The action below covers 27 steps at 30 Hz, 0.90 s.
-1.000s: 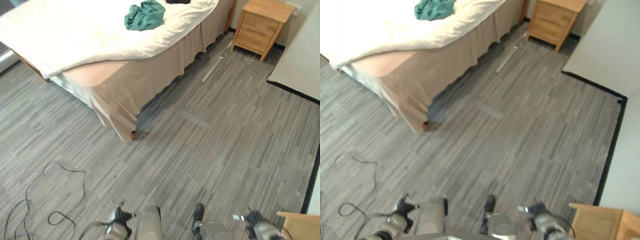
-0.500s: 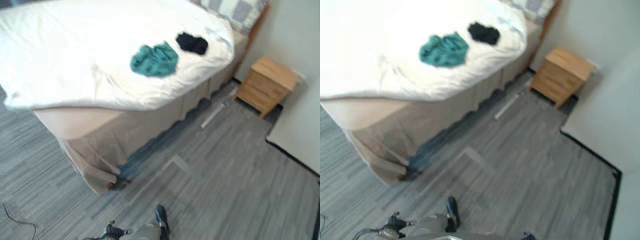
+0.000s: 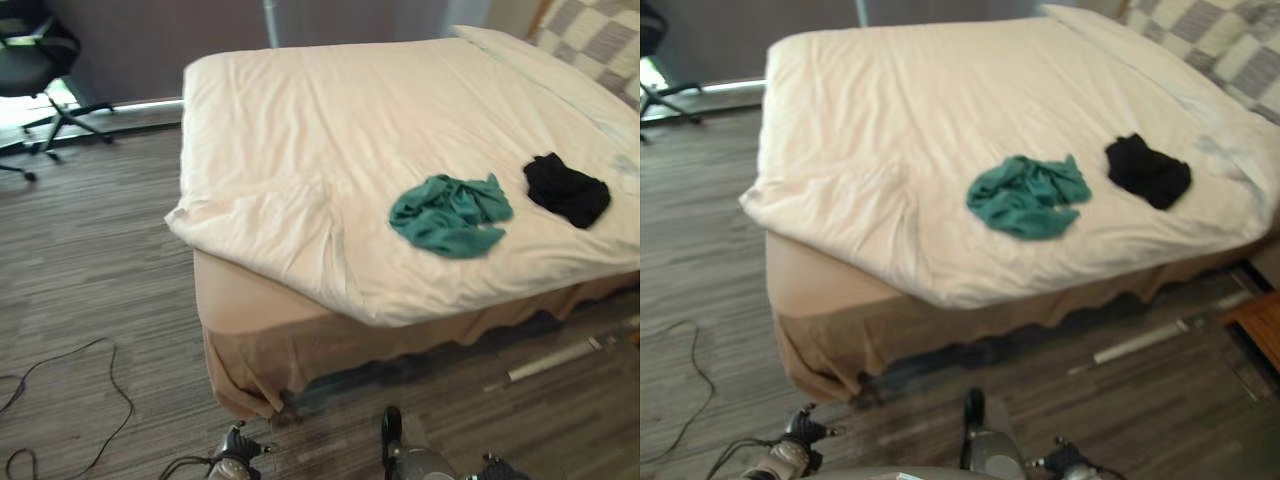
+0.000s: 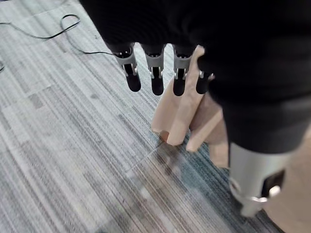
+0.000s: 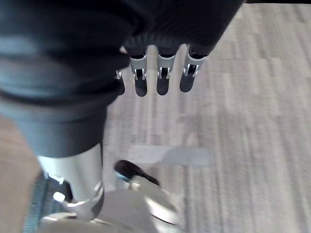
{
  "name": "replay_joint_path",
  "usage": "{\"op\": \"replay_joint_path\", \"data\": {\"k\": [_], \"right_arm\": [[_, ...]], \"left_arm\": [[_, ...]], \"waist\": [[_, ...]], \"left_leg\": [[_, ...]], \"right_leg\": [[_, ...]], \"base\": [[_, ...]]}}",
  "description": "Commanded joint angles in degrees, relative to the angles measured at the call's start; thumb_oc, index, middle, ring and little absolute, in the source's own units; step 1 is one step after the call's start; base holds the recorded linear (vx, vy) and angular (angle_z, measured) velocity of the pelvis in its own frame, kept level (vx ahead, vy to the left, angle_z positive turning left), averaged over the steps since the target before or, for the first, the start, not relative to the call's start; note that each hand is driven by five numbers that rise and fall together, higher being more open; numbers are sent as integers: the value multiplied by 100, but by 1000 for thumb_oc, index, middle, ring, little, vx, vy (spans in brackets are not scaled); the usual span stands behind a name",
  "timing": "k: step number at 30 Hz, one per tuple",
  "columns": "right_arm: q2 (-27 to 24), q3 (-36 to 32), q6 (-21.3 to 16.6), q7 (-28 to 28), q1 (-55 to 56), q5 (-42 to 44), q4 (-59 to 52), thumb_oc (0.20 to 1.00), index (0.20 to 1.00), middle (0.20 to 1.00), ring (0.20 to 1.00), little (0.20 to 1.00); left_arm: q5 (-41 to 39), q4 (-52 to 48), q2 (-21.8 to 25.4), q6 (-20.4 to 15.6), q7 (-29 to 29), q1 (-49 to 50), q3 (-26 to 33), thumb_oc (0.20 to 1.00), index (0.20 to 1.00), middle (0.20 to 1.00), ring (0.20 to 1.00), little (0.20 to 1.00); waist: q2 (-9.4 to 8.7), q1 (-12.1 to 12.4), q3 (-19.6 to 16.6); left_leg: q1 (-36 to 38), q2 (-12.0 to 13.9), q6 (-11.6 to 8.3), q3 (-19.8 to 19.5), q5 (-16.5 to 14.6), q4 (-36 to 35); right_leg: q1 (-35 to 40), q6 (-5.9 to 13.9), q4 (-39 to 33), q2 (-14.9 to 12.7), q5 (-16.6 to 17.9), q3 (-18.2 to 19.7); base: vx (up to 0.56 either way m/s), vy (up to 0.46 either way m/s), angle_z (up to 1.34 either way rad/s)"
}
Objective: Tidy up the quilt and then pick up the clothes from the bed and put them into the laundry hamper.
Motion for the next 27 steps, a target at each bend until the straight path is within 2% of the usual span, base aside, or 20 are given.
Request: {"op": "replay_joint_path", "data": {"k": [1,3,6,9,12,13,14,15,16,17,18,19,22,24,25,26,27], "right_arm": [[-209,231,10,-2,-104,-280,173,1000,1000,1000,1000,1000],[-429,232,3,-53,-153,-330,166,1000,1000,1000,1000,1000],[-647,596,30,-145,-243,-939,93,1000,1000,1000,1000,1000],[-711,789,-4,-152,-401,-1230,85,1000,1000,1000,1000,1000],[-732,806,-21,-186,-356,-1360,51,1000,1000,1000,1000,1000],[-745,792,-48,-175,-313,-1358,3,1000,1000,1000,1000,1000],[-815,767,-148,-135,-336,-1253,-87,1000,1000,1000,1000,1000],[-812,767,-148,-135,-338,-1253,-86,1000,1000,1000,1000,1000],[-910,668,-104,-89,-336,-1137,-106,1000,1000,1000,1000,1000],[-1238,522,-261,80,-274,-1082,-205,1000,1000,1000,1000,1000],[-1237,521,-261,81,-277,-1082,-206,1000,1000,1000,1000,1000],[-1532,615,-159,238,-440,-1101,-327,1000,1000,1000,1000,1000],[-1584,639,-225,303,-498,-1133,-479,1000,1000,1000,1000,1000],[-1287,869,-64,223,-790,-1252,-392,1000,1000,1000,1000,1000],[-1284,857,-66,222,-794,-1253,-387,1000,1000,1000,1000,1000],[-1229,898,-33,175,-909,-1280,-331,1000,1000,1000,1000,1000],[-1134,1033,25,33,-1247,-1289,-195,1000,1000,1000,1000,1000]], "left_arm": [[-290,-139,96,-146,169,-295,79,1000,1000,1000,1000,1000],[-405,-357,81,-213,213,-400,17,1000,1000,1000,1000,1000],[-266,-719,145,-280,273,-443,-57,1000,1000,1000,1000,1000],[-250,-1021,229,-387,338,-340,-5,1000,1000,1000,1000,1000],[-425,-1458,314,-461,418,-201,153,1000,1000,1000,1000,1000],[-603,-2010,449,-579,476,-129,302,1000,1000,1000,1000,1000],[-266,-2843,1124,-774,736,-371,281,1000,1000,1000,1000,1000],[-266,-2848,1127,-771,735,-370,283,1000,1000,1000,1000,1000],[-500,-3024,1373,-824,681,-65,727,1000,1000,1000,1000,1000],[-212,-4318,2514,-1181,693,-251,870,1000,1000,1000,1000,1000],[-213,-4328,2516,-1174,689,-249,875,1000,1000,1000,1000,1000],[-1059,-4359,2829,-1374,533,-286,1445,1000,1000,1000,1000,1000],[-1319,-4632,2832,-1386,502,-443,1534,1000,1000,1000,1000,1000],[-417,-5373,2759,-1186,704,-1658,648,1000,1000,1000,1000,1000],[-416,-5360,2759,-1189,709,-1683,630,1000,1000,1000,1000,1000],[-184,-5269,2812,-1145,753,-2109,366,1000,1000,1000,1000,1000],[177,-4692,2822,-982,850,-3150,-353,1000,1000,1000,1000,1000]], "waist": [[88,-90,239],[44,-32,317],[66,101,295],[128,179,177],[129,228,88],[124,264,71],[76,274,19],[71,273,8],[88,358,36],[120,387,50],[116,386,40],[164,403,50],[180,360,46],[292,127,159],[289,140,160],[338,70,211],[457,-142,372]], "left_leg": [[-979,550,-177,6,199,-194],[-1429,672,-240,316,385,14],[-1650,839,-294,609,747,-482],[-1495,954,-338,776,937,-1034],[-1359,1006,-377,895,1061,-1233],[-1273,1023,-389,924,1074,-1283],[-1191,1052,-424,997,1047,-1284],[-1210,1050,-422,997,1057,-1284],[-1202,1049,-432,970,1059,-1284],[-1243,1047,-464,961,1036,-1284],[-1263,1045,-461,960,1049,-1284],[-1291,1030,-476,983,1034,-1284],[-1304,1026,-483,1003,1016,-1284],[-1512,959,-438,1065,972,-1284],[-1518,958,-437,1069,973,-1284],[-1601,938,-425,1096,979,-1284],[-1825,889,-390,1196,1022,-1284]], "right_leg": [[379,821,135,-446,-782,-198],[574,790,-14,-550,-878,-525],[732,810,-62,-560,-965,-832],[816,849,-62,-506,-1027,-909],[885,856,-62,-521,-1043,-1017],[943,856,-62,-516,-1054,-1044],[998,880,-62,-513,-1042,-1066],[979,878,-62,-515,-1034,-1065],[988,887,-62,-527,-1026,-1095],[941,935,-62,-560,-1016,-1129],[920,932,-62,-562,-1005,-1128],[861,956,-62,-591,-980,-1117],[816,971,-62,-607,-972,-1096],[430,1007,-61,-695,-850,-960],[423,1007,-61,-695,-848,-957],[287,1018,-37,-728,-809,-910],[-106,1050,63,-779,-697,-746]], "base": [[57,-168,20],[-12,-107,54],[69,-37,78],[134,9,20],[112,19,13],[147,-3,35],[143,-2,20],[100,-6,-2],[8,5,-15],[7,5,-11],[-16,18,4],[-25,12,16],[-19,22,11],[-135,42,5],[-135,55,9],[-197,112,-17],[-197,112,-32]]}}
